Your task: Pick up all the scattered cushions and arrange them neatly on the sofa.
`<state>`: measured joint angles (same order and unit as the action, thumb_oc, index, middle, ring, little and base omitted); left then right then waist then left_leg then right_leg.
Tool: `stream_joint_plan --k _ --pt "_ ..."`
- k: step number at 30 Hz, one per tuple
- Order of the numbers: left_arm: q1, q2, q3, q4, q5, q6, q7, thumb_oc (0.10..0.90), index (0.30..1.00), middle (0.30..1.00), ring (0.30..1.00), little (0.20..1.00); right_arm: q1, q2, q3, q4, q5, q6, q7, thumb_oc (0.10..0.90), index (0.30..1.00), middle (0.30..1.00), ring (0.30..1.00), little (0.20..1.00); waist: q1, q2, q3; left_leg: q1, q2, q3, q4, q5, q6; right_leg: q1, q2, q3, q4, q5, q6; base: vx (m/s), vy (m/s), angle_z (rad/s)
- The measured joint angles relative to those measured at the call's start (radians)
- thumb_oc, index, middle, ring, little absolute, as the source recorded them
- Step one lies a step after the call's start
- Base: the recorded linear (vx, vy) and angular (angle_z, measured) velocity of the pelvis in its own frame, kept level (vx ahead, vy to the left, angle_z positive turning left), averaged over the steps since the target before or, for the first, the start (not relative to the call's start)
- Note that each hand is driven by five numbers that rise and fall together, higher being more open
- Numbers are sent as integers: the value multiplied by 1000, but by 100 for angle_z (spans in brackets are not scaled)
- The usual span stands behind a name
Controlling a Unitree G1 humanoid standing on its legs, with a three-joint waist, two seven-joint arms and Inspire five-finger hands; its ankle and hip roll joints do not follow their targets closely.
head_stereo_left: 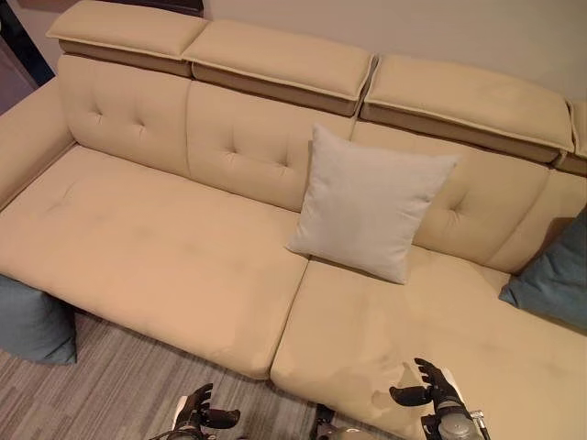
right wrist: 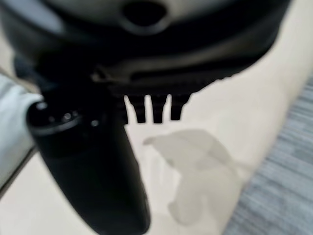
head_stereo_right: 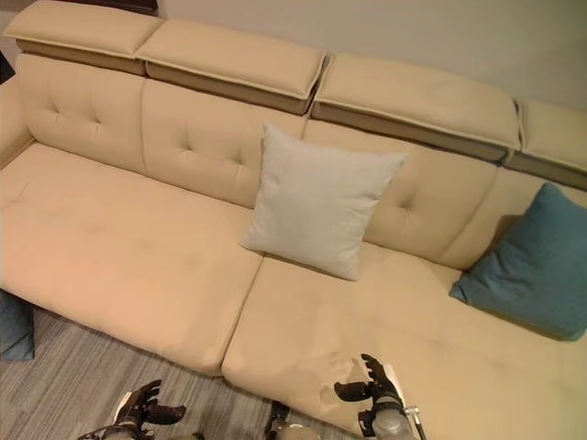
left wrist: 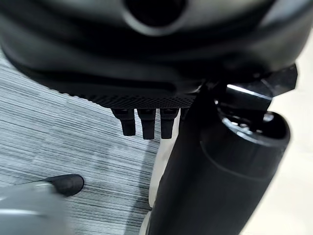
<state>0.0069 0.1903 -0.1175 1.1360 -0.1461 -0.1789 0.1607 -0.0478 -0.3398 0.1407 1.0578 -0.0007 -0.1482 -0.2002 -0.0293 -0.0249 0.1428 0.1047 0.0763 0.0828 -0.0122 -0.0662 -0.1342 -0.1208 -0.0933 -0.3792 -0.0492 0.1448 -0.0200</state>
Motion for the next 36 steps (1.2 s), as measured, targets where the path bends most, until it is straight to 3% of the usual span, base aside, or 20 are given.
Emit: stream_joint_plan --k 1,4,5,6,7,9,10,11,13,14,15,20,23,26,29,30,32,33,35,36 --pt "-17 -5 -1 -6 0 -9 0 800 900 900 900 900 -14 16 5 32 -5 2 1 800 900 900 900 900 -5 -1 -13 3 -40 -66 -44 -6 18 -44 -30 15 15 35 34 -338 169 -27" --pt "-14 12 4 11 1 -16 2 800 900 900 900 900 -29 49 55 70 -40 12 5 800 900 900 900 900 19 -61 -30 -62 -161 -68 29 -10 76 -123 -137 90 3 153 96 -301 141 -63" --pt "-14 16 3 44 2 -14 1 800 900 900 900 900 -31 47 65 66 -48 8 9 800 900 900 900 900 13 -61 -31 -79 -187 -72 48 -27 112 -140 -155 98 -13 205 157 -282 117 -60" --pt "-18 30 1 71 13 -10 0 800 900 900 900 900 -35 51 65 67 -59 14 10 800 900 900 900 900 10 -61 -20 -107 -205 -51 74 -33 181 -161 -174 159 4 236 187 -372 104 -24" --pt "-22 48 1 65 21 -9 2 800 900 900 900 900 -17 52 65 71 -60 30 18 800 900 900 900 900 14 -37 -7 -122 -174 -53 72 -12 220 -181 -125 245 141 88 274 -342 75 -3" --pt "-24 70 -1 59 32 -10 -2 800 900 900 900 900 -18 53 61 76 -58 30 19 800 900 900 900 900 19 -16 5 -142 -140 -61 63 25 224 -207 -54 307 376 -97 225 -153 -8 15" --pt "-22 81 -1 59 32 -10 -3 800 900 900 900 900 -7 53 52 77 -57 31 21 800 900 900 900 900 20 -13 3 -142 -126 -75 46 45 219 -164 -20 303 454 -212 211 -29 -62 7" --pt "-9 85 0 59 31 -10 -1 800 900 900 900 900 -6 53 47 74 -57 30 21 800 900 900 900 900 23 -10 1 -145 -124 -69 35 57 214 -118 -16 300 421 -246 190 -27 -84 -8" --pt "-1 84 0 62 31 -3 1 800 900 900 900 900 -7 50 44 76 -57 29 18 800 900 900 900 900 44 -22 -10 -143 -128 -62 11 65 204 -37 -17 293 282 -258 173 -3 -40 -22" --pt "1 78 0 62 31 1 1 800 900 900 900 900 -13 50 46 79 -57 31 19 800 900 900 900 900 44 -14 -11 -144 -121 -68 -12 74 183 9 -4 278 162 -210 127 -7 -56 -10" --pt "11 68 -1 62 31 2 -2 800 900 900 900 900 -8 52 46 81 -56 31 20 800 900 900 900 900 43 -4 -17 -140 -107 -69 -35 100 159 29 12 272 107 -167 109 0 -66 -1" --pt "44 36 -2 62 31 11 -15 800 900 900 900 900 7 48 46 114 -55 35 22 800 900 900 900 900 44 13 -73 -139 -84 -66 -50 115 137 77 45 272 -14 -104 72 3 -14 -3" --pt "46 28 -10 60 31 11 -21 800 900 900 900 900 10 49 48 114 -55 35 23 800 900 900 900 900 44 16 -80 -123 -77 -67 -62 124 133 107 55 270 -45 -79 72 -26 -4 0" --pt "34 28 -28 60 31 11 -21 800 900 900 900 900 6 45 48 116 -55 35 23 800 900 900 900 900 44 20 -75 -142 -78 -87 -47 126 131 91 59 247 6 -91 76 -107 -14 18" --pt "-7 32 -51 59 30 10 -19 800 900 900 900 900 -4 45 48 116 -55 42 23 800 900 900 900 900 43 20 -57 -184 -82 -147 -5 126 131 25 61 261 162 -171 75 -93 -66 55" --pt "-31 31 -72 64 31 10 -20 800 900 900 900 900 -6 41 48 116 -55 42 21 800 900 900 900 900 31 27 -42 -200 -86 -202 8 128 131 -7 62 323 252 -211 68 -18 -78 136" --pt "-65 35 -78 51 31 5 -20 800 900 900 900 900 2 49 51 118 -54 51 22 800 900 900 900 900 3 38 -30 -225 -95 -322 0 152 109 -46 117 539 347 -294 95 -3 -120 179" --pt "-61 62 -77 24 31 -8 -17 800 900 900 900 900 -12 71 51 125 -53 50 25 800 900 900 900 900 28 12 -13 -224 -106 -327 -16 158 103 -57 116 571 369 -327 65 -61 -291 143" --pt "-36 59 -78 43 31 0 -10 800 900 900 900 900 -63 67 52 137 -46 43 23 800 900 900 900 900 44 51 -14 -260 -73 -405 -25 153 95 -26 153 501 313 -299 24 -81 -297 112" --pt "-28 59 -78 42 31 2 -10 800 900 900 900 900 -59 65 57 135 -35 41 24 800 900 900 900 900 43 52 -15 -270 -71 -432 -36 133 98 -16 158 472 285 -281 -1 -70 -193 123"
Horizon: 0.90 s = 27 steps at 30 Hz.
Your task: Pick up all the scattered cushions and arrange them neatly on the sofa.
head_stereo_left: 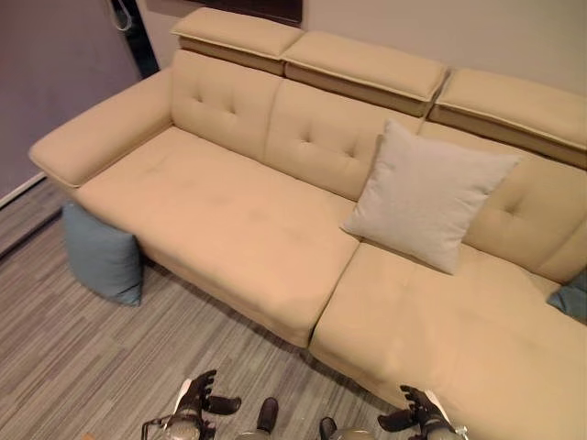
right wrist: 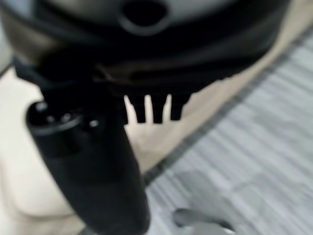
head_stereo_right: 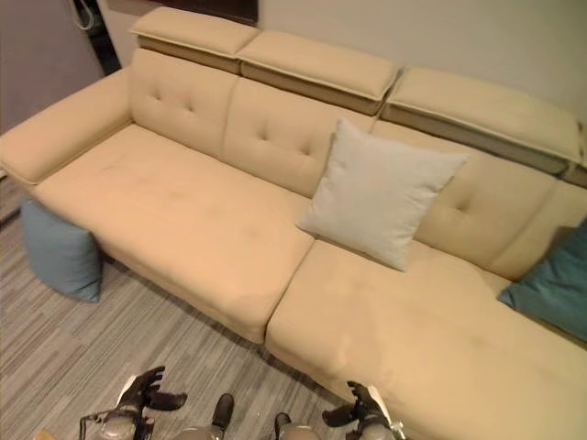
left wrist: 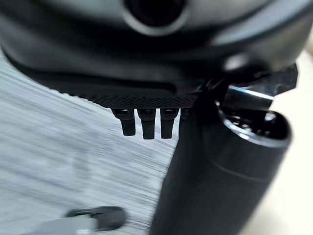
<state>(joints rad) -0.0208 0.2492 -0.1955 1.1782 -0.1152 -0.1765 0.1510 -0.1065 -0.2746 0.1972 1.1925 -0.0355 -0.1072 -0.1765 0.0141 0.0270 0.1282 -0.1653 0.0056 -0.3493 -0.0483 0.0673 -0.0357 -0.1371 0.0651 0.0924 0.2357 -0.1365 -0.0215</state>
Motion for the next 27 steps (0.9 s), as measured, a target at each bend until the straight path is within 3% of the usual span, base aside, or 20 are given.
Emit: stream_joint_plan --k 2,3,4,7,8,9,12,15,17,18,22,25,27 --pt "0 6 0 -3 0 -1 1 800 900 900 900 900 9 0 5 -5 4 1 2 800 900 900 900 900 17 -12 6 -27 12 -17 3 -89 -1 16 -2 -73 -36 21 -26 -85 -130 140" --pt "-9 14 -1 3 0 1 7 800 900 900 900 900 5 -4 11 -3 6 1 2 800 900 900 900 900 22 -52 20 -68 1 -1 65 -111 -36 27 -27 -151 -75 38 -48 -104 -118 136" --pt "2 15 -1 5 0 2 11 800 900 900 900 900 -3 -6 10 0 6 1 2 800 900 900 900 900 30 -74 26 -79 -6 24 85 -102 -50 25 -35 -159 -80 41 -54 -107 -118 110" --pt "14 12 11 36 -1 20 17 800 900 900 900 900 -14 -29 10 -20 16 1 -6 800 900 900 900 900 0 -113 40 -93 -7 248 187 -100 -53 88 -62 -262 -169 71 -79 -41 -59 99" --pt "20 24 30 37 -1 22 19 800 900 900 900 900 -1 -35 11 -23 18 0 -6 800 900 900 900 900 -2 -140 36 -60 11 359 220 -102 -52 110 -73 -318 -207 82 -83 -10 -43 130" --pt "20 25 44 38 -1 22 19 800 900 900 900 900 3 -36 10 -23 18 -1 -6 800 900 900 900 900 -6 -147 39 -46 18 397 247 -103 -50 122 -78 -346 -225 88 -79 15 -25 113" --pt "10 19 65 37 -1 22 15 800 900 900 900 900 28 -34 9 -21 19 0 -5 800 900 900 900 900 -21 -145 36 26 51 485 248 -104 -51 159 -82 -415 -265 96 -72 44 10 84" --pt "12 -12 63 28 0 22 9 800 900 900 900 900 53 -24 1 -20 19 0 -2 800 900 900 900 900 -39 -107 16 126 65 553 143 -101 -51 157 -84 -503 -274 98 -43 100 64 84" --pt "14 -33 59 27 0 21 6 800 900 900 900 900 61 -22 0 -18 18 9 0 800 900 900 900 900 -35 -77 -1 158 69 550 57 -81 -30 150 -71 -513 -256 93 -29 46 49 41" --pt "16 -30 60 29 0 21 5 800 900 900 900 900 62 -11 2 -17 18 10 1 800 900 900 900 900 -28 -76 -2 175 75 541 30 -82 -29 138 -72 -509 -230 87 -21 23 61 8" --pt "10 7 64 35 0 25 -8 800 900 900 900 900 51 34 12 -12 9 10 1 800 900 900 900 900 -23 -125 -29 161 26 500 32 -76 -1 96 -130 -434 -135 55 32 5 123 31" --pt "12 43 83 40 0 29 -10 800 900 900 900 900 5 49 14 -11 0 10 2 800 900 900 900 900 2 -132 -26 154 2 499 38 -88 36 17 -183 -393 22 21 74 13 109 -5" --pt "12 53 86 40 0 30 -8 800 900 900 900 900 -15 42 22 -25 -1 10 1 800 900 900 900 900 -4 -112 -1 165 -9 475 41 -100 63 -38 -210 -351 173 3 105 83 26 30"
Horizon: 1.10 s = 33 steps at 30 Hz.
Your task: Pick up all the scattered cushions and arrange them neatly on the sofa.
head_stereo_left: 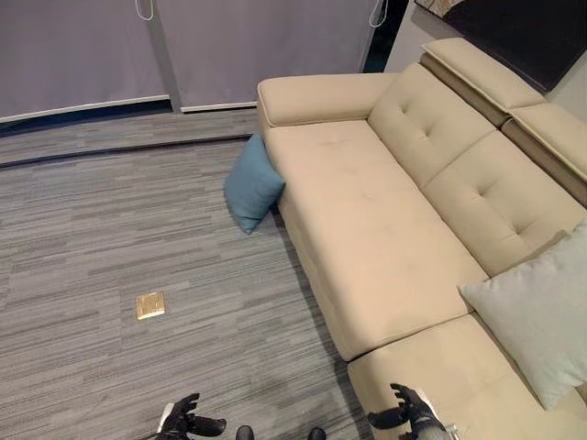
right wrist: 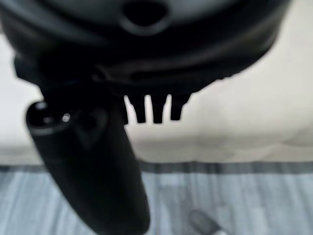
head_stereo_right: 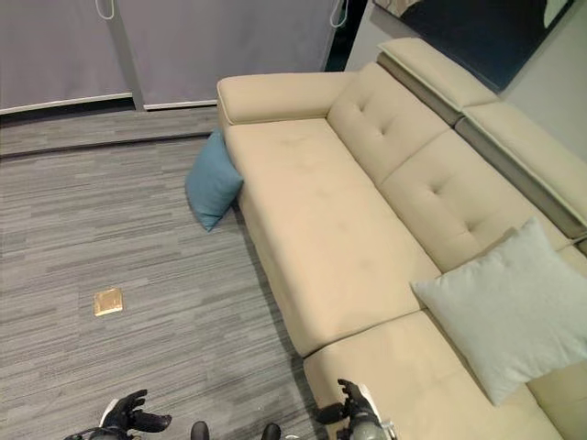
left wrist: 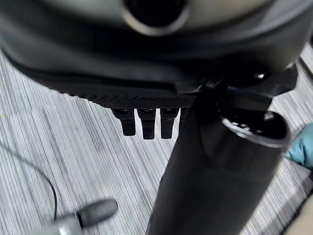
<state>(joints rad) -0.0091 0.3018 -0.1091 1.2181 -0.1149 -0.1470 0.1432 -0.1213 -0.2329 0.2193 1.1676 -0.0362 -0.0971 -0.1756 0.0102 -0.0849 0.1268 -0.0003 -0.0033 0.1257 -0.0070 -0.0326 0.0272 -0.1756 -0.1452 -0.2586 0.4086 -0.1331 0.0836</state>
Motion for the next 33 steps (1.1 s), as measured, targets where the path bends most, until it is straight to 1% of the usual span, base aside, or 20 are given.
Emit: stream_joint_plan --k 1,2,5,7,10,14,15,16,17,19,20,23,24,25,26,27,28,29,30,33 --pt "4 9 2 -8 0 0 1 800 900 900 900 900 18 2 11 -12 -1 -3 3 800 900 900 900 900 1 14 3 14 -7 -29 -9 -6 7 -17 12 60 9 -16 33 157 -17 51" --pt "8 19 13 -21 0 -3 2 800 900 900 900 900 32 7 15 -25 -1 -2 12 800 900 900 900 900 4 9 1 23 -12 -41 -32 11 14 -26 38 120 -17 -20 40 124 -49 62" --pt "-2 35 23 -1 -1 -2 6 800 900 900 900 900 46 11 49 -36 -1 0 20 800 900 900 900 900 -4 0 4 7 -24 -116 -55 44 16 -40 99 213 -151 -1 18 127 -75 70" --pt "5 29 22 1 -1 -2 5 800 900 900 900 900 53 11 48 -30 -1 1 20 800 900 900 900 900 -9 -4 3 11 -23 -153 -71 63 1 -7 111 198 -237 88 -26 112 -117 71" --pt "29 2 10 -1 -1 -2 0 800 900 900 900 900 49 1 47 0 -2 1 19 800 900 900 900 900 0 22 7 15 -7 -193 -68 70 -20 95 129 142 -390 156 -72 85 -101 50" --pt "38 -17 -3 -5 0 0 -1 800 900 900 900 900 47 -11 41 -3 -2 -1 20 800 900 900 900 900 0 27 5 -20 -7 -194 -1 64 -69 163 137 94 -475 173 -81 51 -86 50" --pt "20 -15 -9 -3 0 0 -2 800 900 900 900 900 47 -11 30 -4 -1 -3 20 800 900 900 900 900 -7 12 7 -82 -27 -190 83 58 -82 168 124 71 -489 164 -70 31 -23 73" --pt "-4 -16 -8 -4 0 0 -2 800 900 900 900 900 42 -12 25 -2 -1 -2 18 800 900 900 900 900 -10 -11 12 -134 -44 -157 154 69 -122 172 94 54 -504 174 -86 98 -2 97" --pt "-18 -19 -6 -18 0 -2 -5 800 900 900 900 900 42 -18 25 5 -1 7 19 800 900 900 900 900 -22 -40 31 -165 -35 -7 213 54 -118 187 65 16 -501 181 -112 74 -4 74" --pt "0 -23 -9 -17 0 0 -9 800 900 900 900 900 48 -24 25 4 -1 7 17 800 900 900 900 900 -32 -26 22 -156 49 92 192 36 -91 215 87 -12 -508 155 -139 184 24 46" --pt "1 -23 -8 -17 0 0 -13 800 900 900 900 900 56 -30 24 5 -1 9 17 800 900 900 900 900 -28 -18 21 -161 80 99 165 38 -97 219 96 -12 -509 140 -125 241 47 37" --pt "-19 -26 8 -3 -2 -3 -17 800 900 900 900 900 62 -26 8 48 -2 26 16 800 900 900 900 900 -11 -13 22 -228 112 60 3 101 -177 243 102 -12 -509 109 -89 352 163 14" --pt "-25 -26 22 2 -2 -3 -21 800 900 900 900 900 82 -18 9 54 -3 26 16 800 900 900 900 900 8 -23 5 -232 107 60 61 122 -118 295 82 -10 -508 81 -48 462 341 -21" --pt "-10 -19 31 15 0 0 -21 800 900 900 900 900 106 0 8 55 -4 26 17 800 900 900 900 900 3 -46 -29 -214 70 83 72 130 -62 319 49 6 -500 57 -24 378 343 -28" --pt "-1 -9 32 31 0 4 -21 800 900 900 900 900 119 21 9 67 -7 25 18 800 900 900 900 900 -4 -85 -59 -166 26 93 37 113 -24 321 10 30 -449 52 -8 279 358 -12" --pt "10 -6 32 38 0 6 -21 800 900 900 900 900 116 32 9 76 -8 26 15 800 900 900 900 900 -4 -90 -62 -126 12 95 -1 114 -12 304 -9 38 -376 34 -8 135 219 -17" --pt "6 -6 30 37 0 13 -22 800 900 900 900 900 116 37 11 70 -8 26 16 800 900 900 900 900 -7 -75 -64 -88 11 95 -39 130 16 259 -17 54 -248 27 1 84 198 -15" --pt "8 -6 25 35 0 17 -22 800 900 900 900 900 114 39 14 53 -11 27 19 800 900 900 900 900 -12 -55 -65 -78 19 89 -52 141 17 161 -29 75 -66 -8 29 73 149 22" --pt "1 12 12 24 -1 13 -20 800 900 900 900 900 121 42 17 10 -13 18 12 800 900 900 900 900 -30 -54 -67 -78 -3 75 -51 132 28 41 -56 119 110 -33 72 182 269 35" --pt "-13 30 0 18 -1 16 -18 800 900 900 900 900 73 33 31 -3 -22 20 12 800 900 900 900 900 -34 -48 -60 -42 -44 57 -69 81 84 -78 -62 160 198 -33 87 200 171 17"
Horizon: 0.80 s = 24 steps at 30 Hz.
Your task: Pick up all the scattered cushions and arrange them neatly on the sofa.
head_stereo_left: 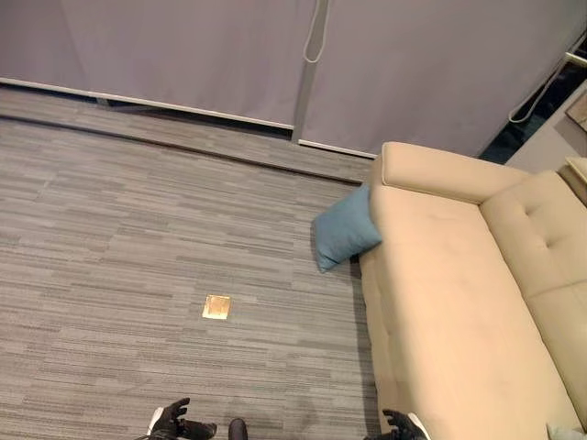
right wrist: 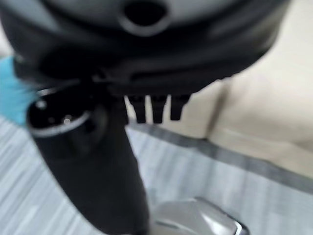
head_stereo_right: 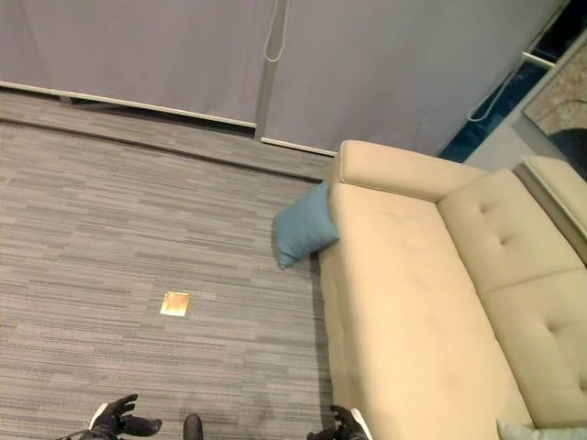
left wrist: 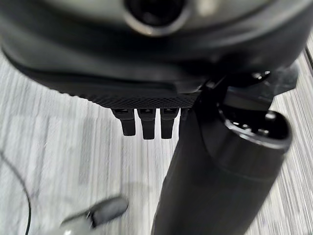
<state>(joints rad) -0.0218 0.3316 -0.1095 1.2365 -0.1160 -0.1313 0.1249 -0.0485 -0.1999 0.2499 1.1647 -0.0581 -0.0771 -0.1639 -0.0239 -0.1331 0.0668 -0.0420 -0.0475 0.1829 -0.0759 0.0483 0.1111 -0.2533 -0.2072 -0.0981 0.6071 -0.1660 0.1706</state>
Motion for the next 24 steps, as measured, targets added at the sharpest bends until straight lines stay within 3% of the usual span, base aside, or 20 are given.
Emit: stream_joint_plan --k 1,2,3,6,8,9,10,11,12,13,15,18,19,20,21,22,23,24 --pt "3 -1 -1 3 0 7 2 800 900 900 900 900 -13 0 0 -7 0 -2 0 800 900 900 900 900 -3 18 12 34 -3 -3 -13 -5 5 -17 22 -2 8 -8 -11 231 53 20" --pt "16 -3 -7 0 0 6 2 800 900 900 900 900 -19 -1 20 -26 -1 -10 5 800 900 900 900 900 -3 45 28 83 -9 0 -12 -15 -21 -35 64 -16 -36 -4 -19 309 61 29" --pt "16 -3 -6 -9 0 5 2 800 900 900 900 900 -19 0 27 -33 -1 -11 7 800 900 900 900 900 1 55 32 98 -11 -4 -12 -33 -29 -46 88 -35 -100 2 -29 333 44 33" --pt "18 2 -2 -14 0 7 4 800 900 900 900 900 -24 2 33 -43 0 -17 9 800 900 900 900 900 3 54 38 112 -24 -28 -12 -68 -47 -90 146 -34 -304 51 -55 223 16 17" --pt "19 5 1 -7 0 7 3 800 900 900 900 900 -31 4 31 -40 3 -20 9 800 900 900 900 900 -3 41 44 128 -33 -30 -12 -69 -40 -88 162 -35 -411 121 -56 242 -2 33" --pt "26 4 0 -7 0 7 -3 800 900 900 900 900 -28 5 7 -32 6 -20 9 800 900 900 900 900 -18 27 48 158 -42 -52 -12 -94 -45 -80 163 -36 -488 191 -69 347 -4 42" --pt "27 2 1 2 0 6 -3 800 900 900 900 900 -23 4 2 -33 5 -17 9 800 900 900 900 900 -25 30 51 173 -41 -68 -12 -116 -49 -79 163 -44 -509 222 -74 439 -13 45" --pt "28 -4 1 16 0 9 -3 800 900 900 900 900 -16 5 -2 -25 4 -13 8 800 900 900 900 900 -30 20 44 196 -34 -87 -12 -132 -62 -45 162 -67 -531 285 -90 278 -15 36" --pt "33 -8 -5 16 1 8 -6 800 900 900 900 900 -6 4 -6 -14 4 -11 8 800 900 900 900 900 -38 23 43 219 -20 -109 -11 -142 -78 -11 179 -62 -546 327 -133 289 -39 47" --pt "38 -16 -8 16 1 8 -7 800 900 900 900 900 -3 1 -10 6 3 -7 8 800 900 900 900 900 -43 36 44 237 3 -125 -6 -150 -91 21 199 -65 -559 318 -166 299 -67 42" --pt "38 -30 -8 17 3 7 -7 800 900 900 900 900 8 -8 -27 8 3 1 8 800 900 900 900 900 -45 43 42 236 26 -140 42 -158 -123 73 214 -88 -600 305 -187 272 -97 34" --pt "39 -47 -7 19 14 7 -7 800 900 900 900 900 27 -26 -28 7 3 1 8 800 900 900 900 900 -47 39 39 198 31 -139 194 -174 -174 159 217 -96 -677 301 -192 99 -58 18" --pt "44 -52 -4 18 19 7 -7 800 900 900 900 900 39 -30 -28 7 4 1 7 800 900 900 900 900 -47 30 32 156 28 -134 305 -188 -209 184 214 -91 -696 311 -235 131 -133 -10" --pt "45 -60 6 19 19 7 -7 800 900 900 900 900 40 -35 -21 9 4 0 7 800 900 900 900 900 -46 25 26 65 36 -131 507 -207 -236 200 207 -91 -698 302 -255 160 -121 -2" --pt "42 -64 13 14 19 7 -7 800 900 900 900 900 31 -40 -26 -4 4 0 8 800 900 900 900 900 -49 23 29 1 41 -144 609 -176 -272 203 211 -84 -697 280 -275 214 -127 -11" --pt "14 -63 13 6 16 7 -3 800 900 900 900 900 10 -40 -21 27 6 7 8 800 900 900 900 900 -26 10 44 -104 62 -117 772 -197 -247 210 209 -63 -698 266 -291 180 -35 -17" --pt "12 -59 15 -1 10 6 -3 800 900 900 900 900 9 -36 -20 41 7 11 8 800 900 900 900 900 -13 -2 46 -120 65 -107 737 -211 -223 213 206 -60 -698 276 -283 208 -13 -33" --pt "12 -59 22 -7 -1 4 -2 800 900 900 900 900 3 -37 -21 42 8 11 7 800 900 900 900 900 -13 -6 48 -142 70 -112 692 -210 -224 221 208 -61 -698 271 -288 226 15 -20"
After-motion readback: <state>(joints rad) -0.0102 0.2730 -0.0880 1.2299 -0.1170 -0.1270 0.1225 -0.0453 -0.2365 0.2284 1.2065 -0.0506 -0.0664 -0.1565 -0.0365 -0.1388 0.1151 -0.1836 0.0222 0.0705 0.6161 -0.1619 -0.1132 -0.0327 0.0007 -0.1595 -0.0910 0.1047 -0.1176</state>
